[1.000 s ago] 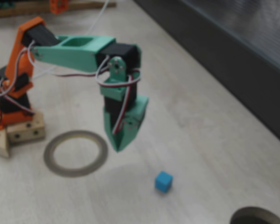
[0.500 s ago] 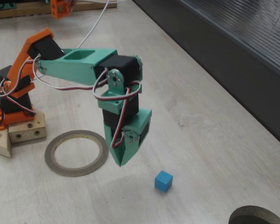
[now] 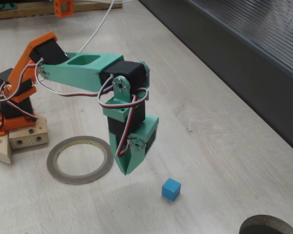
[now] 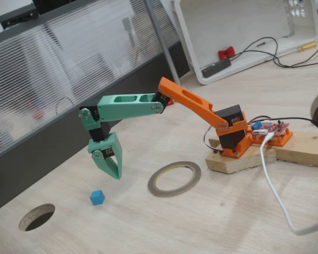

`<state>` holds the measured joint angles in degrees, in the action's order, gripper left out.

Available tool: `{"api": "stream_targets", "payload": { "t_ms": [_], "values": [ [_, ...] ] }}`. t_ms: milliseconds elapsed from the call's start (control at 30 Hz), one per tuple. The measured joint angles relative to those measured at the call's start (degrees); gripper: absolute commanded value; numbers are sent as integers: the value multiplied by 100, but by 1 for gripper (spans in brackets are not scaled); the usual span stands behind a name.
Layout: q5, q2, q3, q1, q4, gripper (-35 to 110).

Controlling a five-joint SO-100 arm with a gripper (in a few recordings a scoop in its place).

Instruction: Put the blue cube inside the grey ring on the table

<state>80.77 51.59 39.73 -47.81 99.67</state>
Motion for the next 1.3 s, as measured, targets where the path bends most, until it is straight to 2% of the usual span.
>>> {"api": "stream_targets", "payload": {
  "t_ms": [467, 567, 833, 1300],
  "values": [
    [0, -35, -18, -9, -53, 0],
    [0, -35, -18, 9, -316, 0],
    [0, -378, -9, -9, -2057, 0],
    [0, -396, -18, -9, -2303, 0]
  ]
}}
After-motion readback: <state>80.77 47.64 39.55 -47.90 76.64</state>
